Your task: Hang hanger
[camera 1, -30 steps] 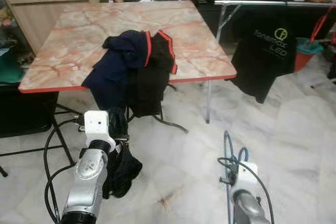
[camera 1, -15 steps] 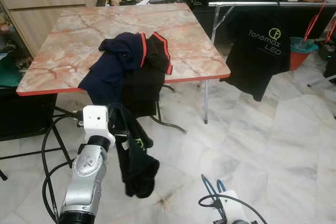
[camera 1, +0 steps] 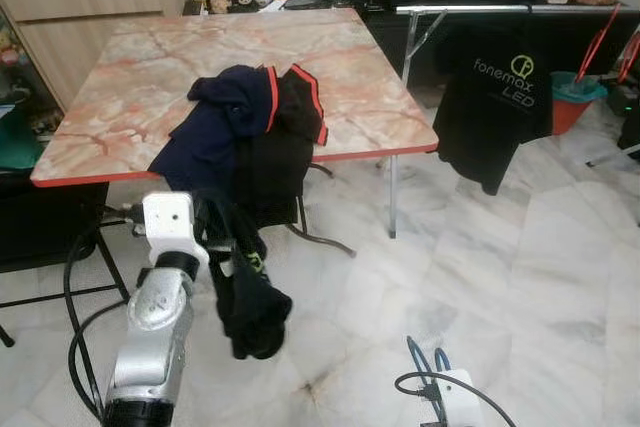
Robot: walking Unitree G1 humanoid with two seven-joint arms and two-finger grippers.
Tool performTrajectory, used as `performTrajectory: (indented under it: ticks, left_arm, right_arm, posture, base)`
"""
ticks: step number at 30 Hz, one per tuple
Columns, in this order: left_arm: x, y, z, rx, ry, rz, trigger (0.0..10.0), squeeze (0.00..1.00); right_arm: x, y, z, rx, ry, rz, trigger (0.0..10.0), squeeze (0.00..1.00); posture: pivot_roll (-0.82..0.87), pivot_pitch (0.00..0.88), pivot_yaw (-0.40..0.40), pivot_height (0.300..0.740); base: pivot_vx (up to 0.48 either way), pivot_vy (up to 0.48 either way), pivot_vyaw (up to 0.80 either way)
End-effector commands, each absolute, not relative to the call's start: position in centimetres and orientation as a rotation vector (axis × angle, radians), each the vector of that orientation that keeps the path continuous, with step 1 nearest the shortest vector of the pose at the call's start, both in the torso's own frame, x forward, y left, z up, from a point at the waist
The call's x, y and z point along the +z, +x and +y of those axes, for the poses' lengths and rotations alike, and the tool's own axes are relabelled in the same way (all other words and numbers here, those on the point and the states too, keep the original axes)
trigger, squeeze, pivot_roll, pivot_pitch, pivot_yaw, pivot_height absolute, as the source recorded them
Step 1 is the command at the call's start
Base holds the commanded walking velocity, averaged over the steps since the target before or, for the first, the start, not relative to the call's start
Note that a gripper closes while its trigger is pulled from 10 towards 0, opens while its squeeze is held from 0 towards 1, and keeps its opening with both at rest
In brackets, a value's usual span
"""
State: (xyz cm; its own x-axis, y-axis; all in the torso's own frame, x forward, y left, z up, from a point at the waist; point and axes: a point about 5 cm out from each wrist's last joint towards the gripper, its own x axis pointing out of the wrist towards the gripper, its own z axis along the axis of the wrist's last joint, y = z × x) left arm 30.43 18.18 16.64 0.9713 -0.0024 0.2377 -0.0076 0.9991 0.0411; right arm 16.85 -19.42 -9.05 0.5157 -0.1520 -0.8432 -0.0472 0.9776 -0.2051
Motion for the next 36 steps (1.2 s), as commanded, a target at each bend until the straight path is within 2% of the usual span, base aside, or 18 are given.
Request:
performTrajectory:
  ticks: [1,7,13,26,36]
  left_arm:
    - [20.1,31.1,18.4,0.01,0.048,-0.364,10.0,0.0]
    - [24.0,32.4,18.8,0.012,0.083,-0.484,10.0,0.0]
    - [30.1,34.5,20.0,0.028,0.131,-0.623,10.0,0.0]
    - [34.4,37.1,19.4,-0.004,0.165,-0.687,10.0,0.0]
    - [38.4,38.9,18.0,-0.061,0.214,-0.73,10.0,0.0]
  right_arm:
    - [-9.0,17.2,-19.0,-0.069,-0.194,1.016,10.0,0.0]
    - [-9.0,17.2,-18.8,-0.07,-0.187,1.016,10.0,0.0]
    - [-9.0,17.0,-19.3,-0.078,-0.186,1.02,10.0,0.0]
    - [-9.2,16.6,-19.1,-0.061,-0.18,1.029,10.0,0.0]
    - [-9.1,16.9,-18.6,-0.054,-0.162,1.017,10.0,0.0]
  posture:
    - [0.07,0.0,-0.008,0.74]
    - [0.07,0.0,-0.016,0.74]
    - [0.08,0.0,-0.018,0.74]
    - [0.1,0.0,-0.016,0.74]
    - [0.1,0.0,-0.009,0.74]
  base:
    - [0.371,0.0,0.0]
    - [0.305,0.0,0.0]
    - [0.289,0.0,0.0]
    - [0.313,0.0,0.0]
    - [0.321,0.0,0.0]
